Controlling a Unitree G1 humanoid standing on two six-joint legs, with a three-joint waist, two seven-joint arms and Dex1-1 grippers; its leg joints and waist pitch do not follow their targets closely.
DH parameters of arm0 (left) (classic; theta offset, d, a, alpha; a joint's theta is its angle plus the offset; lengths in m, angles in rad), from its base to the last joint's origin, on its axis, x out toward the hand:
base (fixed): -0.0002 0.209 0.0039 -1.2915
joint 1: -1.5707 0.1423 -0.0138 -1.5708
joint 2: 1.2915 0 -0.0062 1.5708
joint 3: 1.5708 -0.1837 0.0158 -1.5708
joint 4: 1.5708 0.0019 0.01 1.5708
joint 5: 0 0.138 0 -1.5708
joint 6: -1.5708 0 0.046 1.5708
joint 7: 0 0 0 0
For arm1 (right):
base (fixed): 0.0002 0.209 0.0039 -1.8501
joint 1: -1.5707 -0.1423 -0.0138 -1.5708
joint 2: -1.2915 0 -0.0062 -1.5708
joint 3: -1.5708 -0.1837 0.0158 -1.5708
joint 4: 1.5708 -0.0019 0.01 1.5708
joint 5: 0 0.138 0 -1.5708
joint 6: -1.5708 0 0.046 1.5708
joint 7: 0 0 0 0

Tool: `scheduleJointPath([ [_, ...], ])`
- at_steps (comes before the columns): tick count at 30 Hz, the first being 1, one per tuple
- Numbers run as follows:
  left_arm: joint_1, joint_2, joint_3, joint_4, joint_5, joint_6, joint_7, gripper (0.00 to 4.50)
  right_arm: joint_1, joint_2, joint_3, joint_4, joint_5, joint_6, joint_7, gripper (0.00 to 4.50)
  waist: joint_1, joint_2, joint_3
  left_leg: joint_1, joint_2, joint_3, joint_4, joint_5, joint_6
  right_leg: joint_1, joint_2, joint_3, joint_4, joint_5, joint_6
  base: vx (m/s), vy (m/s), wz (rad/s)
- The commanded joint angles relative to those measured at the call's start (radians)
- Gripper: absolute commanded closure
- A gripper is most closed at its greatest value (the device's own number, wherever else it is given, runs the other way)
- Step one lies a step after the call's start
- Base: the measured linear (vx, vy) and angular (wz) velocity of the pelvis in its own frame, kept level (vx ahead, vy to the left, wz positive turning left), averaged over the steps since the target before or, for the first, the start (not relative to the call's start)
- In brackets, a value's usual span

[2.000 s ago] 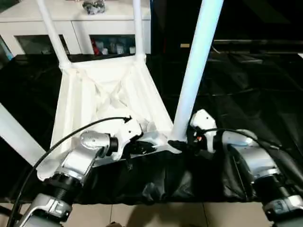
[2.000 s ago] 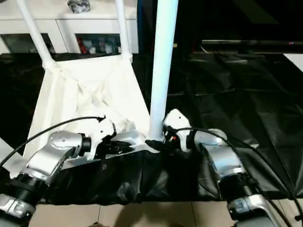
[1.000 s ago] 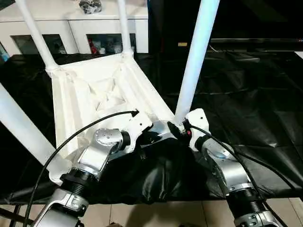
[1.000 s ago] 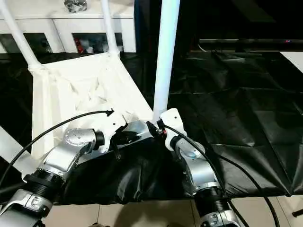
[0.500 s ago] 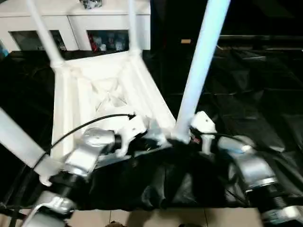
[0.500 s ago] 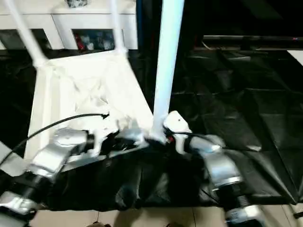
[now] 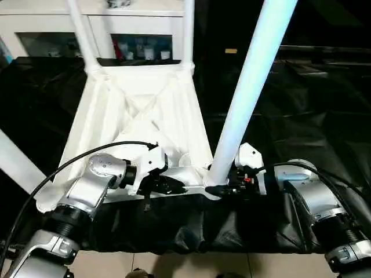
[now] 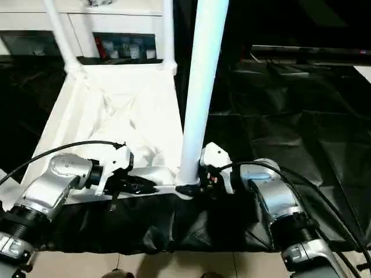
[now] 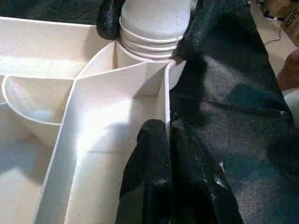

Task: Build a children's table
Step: Rotate leg to tighten

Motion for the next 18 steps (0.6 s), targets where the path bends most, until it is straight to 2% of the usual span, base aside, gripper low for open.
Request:
scheduleJointPath([
  [1, -0.011, -0.003, -0.022, 0.015, -0.006, -0.003, -0.017, 4.5, -0.006, 0.002, 0.031, 0.008, 0.013, -0.009, 0.039, 1.77, -0.001, -0.01, -0.062, 0.011, 0.008, 0.016, -0.06, -0.136, 0.097, 0.053, -0.019, 0.012, -0.048, -0.029, -0.291, 0.0, 0.0, 0.0],
  [3, -0.012, -0.006, -0.021, 0.017, -0.004, -0.005, -0.01, 4.5, -0.005, 0.004, 0.031, 0.009, 0.014, -0.009, 0.04, 1.78, -0.001, -0.009, -0.061, 0.011, 0.008, 0.016, -0.061, -0.15, 0.092, 0.052, -0.019, 0.012, -0.049, -0.046, -0.289, 0.0, 0.0, 0.0],
  [7, -0.025, -0.048, 0.002, 0.041, 0.025, -0.019, 0.104, 4.5, 0.017, 0.044, 0.0, -0.003, 0.023, 0.019, -0.031, 1.78, 0.0, -0.009, -0.058, 0.013, 0.008, 0.015, -0.064, -0.185, 0.078, 0.049, -0.019, 0.013, -0.056, -0.1, -0.278, 0.0, 0.0, 0.0],
  [8, -0.027, -0.081, 0.019, 0.037, 0.026, -0.016, 0.167, 4.5, 0.027, 0.084, -0.018, 0.003, -0.004, 0.024, -0.146, 1.78, -0.001, -0.01, -0.055, 0.014, 0.009, 0.015, -0.066, -0.21, 0.065, 0.047, -0.021, 0.015, -0.061, -0.149, -0.265, 0.0, 0.0, 0.0],
  [9, -0.023, -0.098, 0.022, 0.023, 0.021, 0.003, 0.186, 4.5, 0.034, 0.109, -0.026, 0.006, -0.024, 0.031, -0.22, 1.78, -0.004, -0.011, -0.051, 0.013, 0.008, 0.014, -0.071, -0.237, 0.041, 0.045, -0.021, 0.016, -0.066, -0.211, -0.247, 0.0, 0.0, 0.0],
  [10, -0.02, -0.113, 0.019, 0.014, 0.021, 0.015, 0.202, 4.5, 0.042, 0.135, -0.033, 0.008, -0.041, 0.037, -0.29, 1.78, -0.006, -0.013, -0.05, 0.012, 0.006, 0.012, -0.073, -0.249, 0.031, 0.046, -0.022, 0.015, -0.069, -0.25, -0.233, 0.0, 0.0, 0.0],
  [11, -0.018, -0.123, 0.014, 0.007, 0.024, 0.024, 0.213, 4.5, 0.048, 0.157, -0.039, 0.01, -0.052, 0.046, -0.341, 1.78, -0.007, -0.012, -0.049, 0.015, 0.005, 0.011, -0.076, -0.278, 0.013, 0.041, -0.023, 0.016, -0.077, -0.328, -0.203, 0.0, 0.0, 0.0],
  [12, -0.017, -0.134, 0.006, 0.003, 0.032, 0.034, 0.229, 4.5, 0.053, 0.185, -0.05, 0.011, -0.055, 0.066, -0.396, 1.78, -0.014, -0.014, -0.047, 0.011, 0.004, 0.006, -0.081, -0.293, 0.0, 0.042, -0.023, 0.015, -0.08, -0.379, -0.176, 0.0, 0.0, 0.0],
  [13, -0.017, -0.143, 0.001, 0.001, 0.039, 0.042, 0.243, 4.5, 0.057, 0.207, -0.059, 0.012, -0.055, 0.083, -0.436, 1.78, -0.014, -0.014, -0.047, 0.011, 0.004, 0.006, -0.081, -0.293, 0.0, 0.042, -0.023, 0.015, -0.08, -0.379, -0.176, 0.0, 0.0, 0.0],
  [14, -0.013, -0.18, -0.01, -0.009, 0.046, 0.073, 0.281, 4.5, 0.073, 0.271, -0.069, -0.008, -0.057, 0.122, -0.529, 1.78, -0.023, -0.013, -0.046, 0.01, 0.002, 0.003, -0.084, -0.32, -0.01, 0.038, -0.022, 0.015, -0.086, -0.426, -0.149, 0.0, 0.0, 0.0],
  [15, -0.013, -0.18, -0.01, -0.009, 0.046, 0.073, 0.281, 4.5, 0.073, 0.271, -0.069, -0.008, -0.057, 0.122, -0.529, 1.78, -0.025, -0.012, -0.047, 0.013, 0.003, 0.002, -0.083, -0.326, -0.012, 0.034, -0.022, 0.016, -0.089, -0.435, -0.14, 0.0, 0.0, 0.0],
  [16, -0.012, -0.217, -0.021, -0.008, 0.053, 0.092, 0.313, 4.5, 0.084, 0.327, -0.062, -0.029, -0.087, 0.141, -0.617, 1.78, -0.027, -0.012, -0.046, 0.012, 0.002, 0.002, -0.084, -0.33, -0.014, 0.033, -0.021, 0.016, -0.089, -0.439, -0.137, 0.0, 0.0, 0.0],
  [17, -0.013, -0.232, -0.026, -0.003, 0.059, 0.097, 0.329, 4.5, 0.084, 0.354, -0.058, -0.033, -0.101, 0.15, -0.658, 1.78, -0.031, -0.006, -0.044, 0.011, 0.001, 0.002, -0.086, -0.339, -0.019, 0.029, -0.019, 0.016, -0.093, -0.446, -0.129, 0.0, 0.0, 0.0],
  [18, -0.014, -0.24, -0.029, 0.002, 0.064, 0.097, 0.338, 4.5, 0.083, 0.37, -0.056, -0.036, -0.109, 0.156, -0.681, 1.78, -0.033, -0.009, -0.044, 0.01, 0.0, -0.002, -0.089, -0.352, -0.022, 0.032, -0.019, 0.013, -0.094, -0.474, -0.118, 0.0, 0.0, 0.0],
])
